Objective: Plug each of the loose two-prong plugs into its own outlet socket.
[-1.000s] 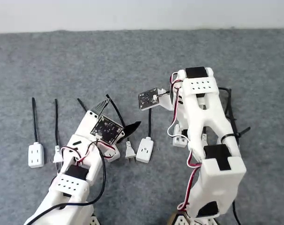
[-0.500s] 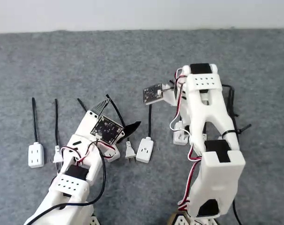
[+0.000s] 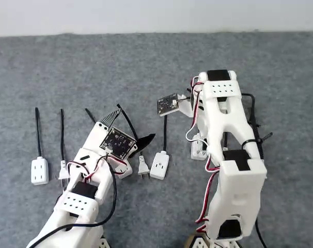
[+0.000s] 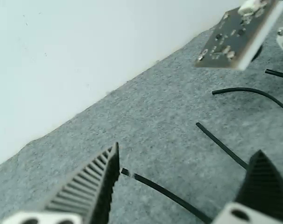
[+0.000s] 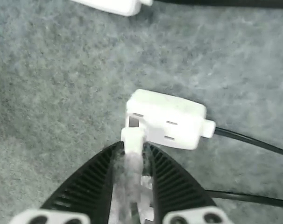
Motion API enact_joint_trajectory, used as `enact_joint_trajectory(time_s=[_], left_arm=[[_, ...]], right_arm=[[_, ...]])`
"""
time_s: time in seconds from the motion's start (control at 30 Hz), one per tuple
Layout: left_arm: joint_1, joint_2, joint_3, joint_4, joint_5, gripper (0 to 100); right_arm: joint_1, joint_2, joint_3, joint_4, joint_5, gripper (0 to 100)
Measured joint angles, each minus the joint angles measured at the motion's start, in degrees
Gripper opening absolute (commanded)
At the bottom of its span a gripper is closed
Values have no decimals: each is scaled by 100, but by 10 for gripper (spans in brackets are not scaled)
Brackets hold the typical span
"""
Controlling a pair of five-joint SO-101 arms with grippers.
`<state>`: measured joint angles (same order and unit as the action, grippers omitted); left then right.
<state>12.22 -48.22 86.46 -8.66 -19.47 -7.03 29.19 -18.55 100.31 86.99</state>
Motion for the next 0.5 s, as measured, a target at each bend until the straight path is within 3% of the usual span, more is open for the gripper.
enact_joint_trajectory(time_s=[0.5], left_arm=[[0,0,0,0,0,412]], right_arm=[[0,9,-105,9,-141,9]])
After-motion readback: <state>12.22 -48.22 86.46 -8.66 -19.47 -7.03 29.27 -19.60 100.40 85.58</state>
